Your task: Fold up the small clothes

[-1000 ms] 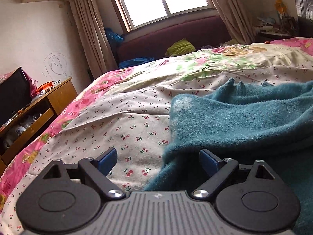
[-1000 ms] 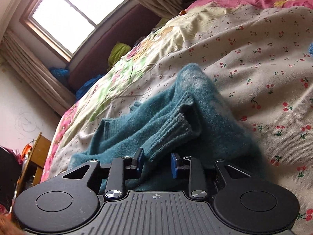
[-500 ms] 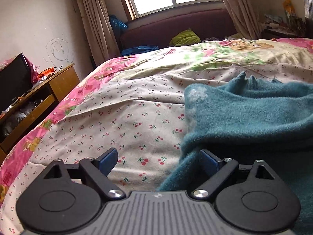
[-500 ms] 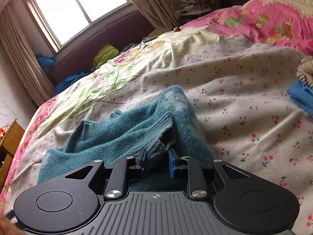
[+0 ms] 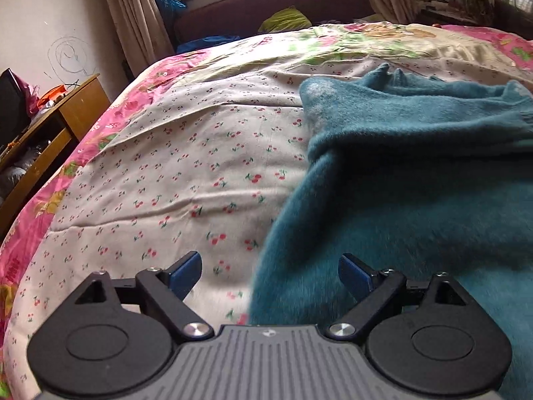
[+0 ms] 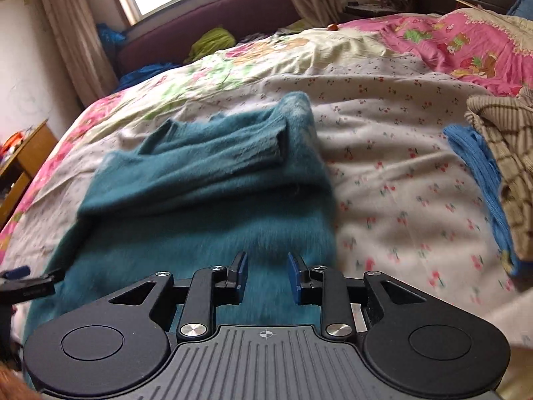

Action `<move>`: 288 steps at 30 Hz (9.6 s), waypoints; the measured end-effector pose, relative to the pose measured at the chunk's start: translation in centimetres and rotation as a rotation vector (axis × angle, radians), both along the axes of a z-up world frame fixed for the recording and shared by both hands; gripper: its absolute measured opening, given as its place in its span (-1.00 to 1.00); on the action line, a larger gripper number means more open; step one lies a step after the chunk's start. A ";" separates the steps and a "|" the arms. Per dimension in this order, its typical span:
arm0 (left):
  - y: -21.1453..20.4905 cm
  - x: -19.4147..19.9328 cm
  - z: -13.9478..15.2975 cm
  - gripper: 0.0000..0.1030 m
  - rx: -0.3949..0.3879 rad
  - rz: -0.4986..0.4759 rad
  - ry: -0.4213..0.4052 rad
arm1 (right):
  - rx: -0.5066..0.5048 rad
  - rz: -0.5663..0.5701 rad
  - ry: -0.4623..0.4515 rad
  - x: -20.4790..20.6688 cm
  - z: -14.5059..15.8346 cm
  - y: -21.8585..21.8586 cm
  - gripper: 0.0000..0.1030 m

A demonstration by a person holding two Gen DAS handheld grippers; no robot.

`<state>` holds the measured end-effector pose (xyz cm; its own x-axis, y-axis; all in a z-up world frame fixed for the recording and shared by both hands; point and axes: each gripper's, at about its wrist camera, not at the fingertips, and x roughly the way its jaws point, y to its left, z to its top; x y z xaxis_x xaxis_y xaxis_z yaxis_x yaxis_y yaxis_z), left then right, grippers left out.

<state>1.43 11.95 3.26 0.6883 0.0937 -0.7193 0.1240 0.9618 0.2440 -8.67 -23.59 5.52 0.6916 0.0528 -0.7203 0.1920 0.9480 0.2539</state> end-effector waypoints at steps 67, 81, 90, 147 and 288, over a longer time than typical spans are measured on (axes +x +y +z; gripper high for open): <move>3.6 1.5 7.8 -0.59 -0.721 -0.191 0.144 | 0.766 -0.014 -0.215 -0.5 2.1 -4.7 -0.76; 1.3 20.2 0.3 -0.54 -0.676 0.129 0.068 | 0.584 -0.329 -0.176 19.0 -3.7 -8.8 -0.62; 2.8 19.8 1.5 -0.46 -0.771 0.158 0.079 | 0.490 -0.318 -0.288 16.5 -1.4 -9.7 0.07; 1.8 13.6 -0.6 0.62 -0.354 0.008 0.008 | 0.049 -0.104 -0.077 11.4 -4.1 -5.1 -0.46; -16.6 9.5 -3.8 0.11 -0.131 -0.278 -0.202 | 0.486 -0.219 -0.194 10.7 -9.7 -6.6 0.09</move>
